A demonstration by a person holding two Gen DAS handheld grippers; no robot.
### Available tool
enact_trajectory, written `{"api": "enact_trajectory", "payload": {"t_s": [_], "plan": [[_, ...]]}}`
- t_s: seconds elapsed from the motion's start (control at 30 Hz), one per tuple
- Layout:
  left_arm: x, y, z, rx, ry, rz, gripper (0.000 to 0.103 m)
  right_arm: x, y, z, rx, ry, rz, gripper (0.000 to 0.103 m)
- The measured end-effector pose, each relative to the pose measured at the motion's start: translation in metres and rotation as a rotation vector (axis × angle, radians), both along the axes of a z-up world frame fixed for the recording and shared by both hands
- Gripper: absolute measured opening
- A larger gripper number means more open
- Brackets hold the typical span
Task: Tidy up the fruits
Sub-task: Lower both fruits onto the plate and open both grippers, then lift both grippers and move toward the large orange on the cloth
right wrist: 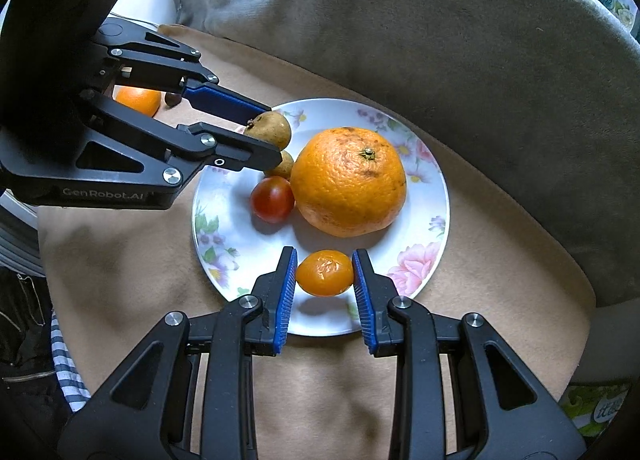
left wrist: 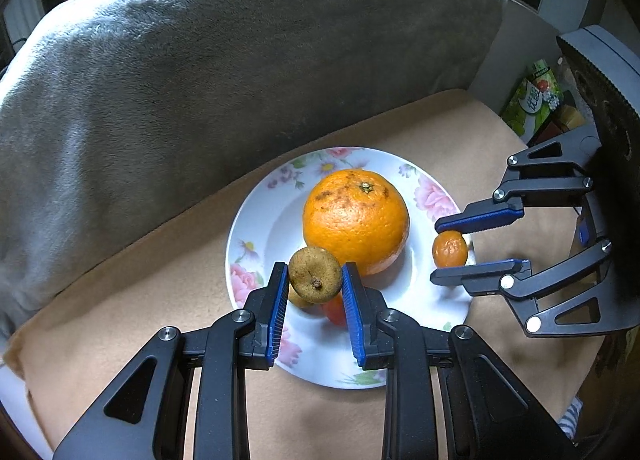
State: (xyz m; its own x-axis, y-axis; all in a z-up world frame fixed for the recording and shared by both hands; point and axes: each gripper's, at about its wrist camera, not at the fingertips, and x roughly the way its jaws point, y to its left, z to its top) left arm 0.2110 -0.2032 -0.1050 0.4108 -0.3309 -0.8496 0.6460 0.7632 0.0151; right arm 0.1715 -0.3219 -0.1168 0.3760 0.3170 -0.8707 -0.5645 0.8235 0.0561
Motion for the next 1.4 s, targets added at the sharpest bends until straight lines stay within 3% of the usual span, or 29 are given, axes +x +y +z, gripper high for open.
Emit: {"api": "enact_trajectory", "payload": {"t_s": [0.07,0.13,0.23,0.3,0.37,0.47,0.57,0.8,1.4], "plan": [[0.0,0.0,0.0,0.004,-0.005,-0.001,0.026,0.001,-0.001,0.0,0.0,-0.002,-0.005,0.03],[0.0,-0.001,0.001,0.01,-0.013,0.0,0.041,0.0,-0.002,0.0,-0.001,-0.006,-0.013,0.03],[-0.001,-0.002,0.002,0.009,-0.024,-0.001,0.047,-0.002,-0.002,0.0,0.0,-0.008,-0.021,0.032],[-0.002,-0.003,0.003,0.013,-0.032,-0.005,0.05,-0.004,-0.003,0.001,-0.002,-0.018,-0.025,0.047],[-0.003,-0.004,0.003,0.016,-0.043,-0.008,0.058,-0.005,-0.003,0.003,-0.001,-0.028,-0.026,0.054],[-0.003,-0.004,0.005,0.012,-0.048,-0.009,0.061,-0.005,-0.004,0.005,0.003,-0.032,-0.023,0.058],[-0.003,-0.003,0.006,0.01,-0.052,-0.002,0.07,-0.007,-0.003,0.009,-0.004,-0.046,-0.027,0.071],[-0.003,0.001,0.01,0.004,-0.052,0.019,0.072,-0.012,-0.001,0.015,-0.023,-0.077,-0.034,0.082],[-0.021,0.018,0.031,-0.006,-0.043,0.039,0.072,-0.031,0.008,0.033,-0.03,-0.116,-0.06,0.086]]}}
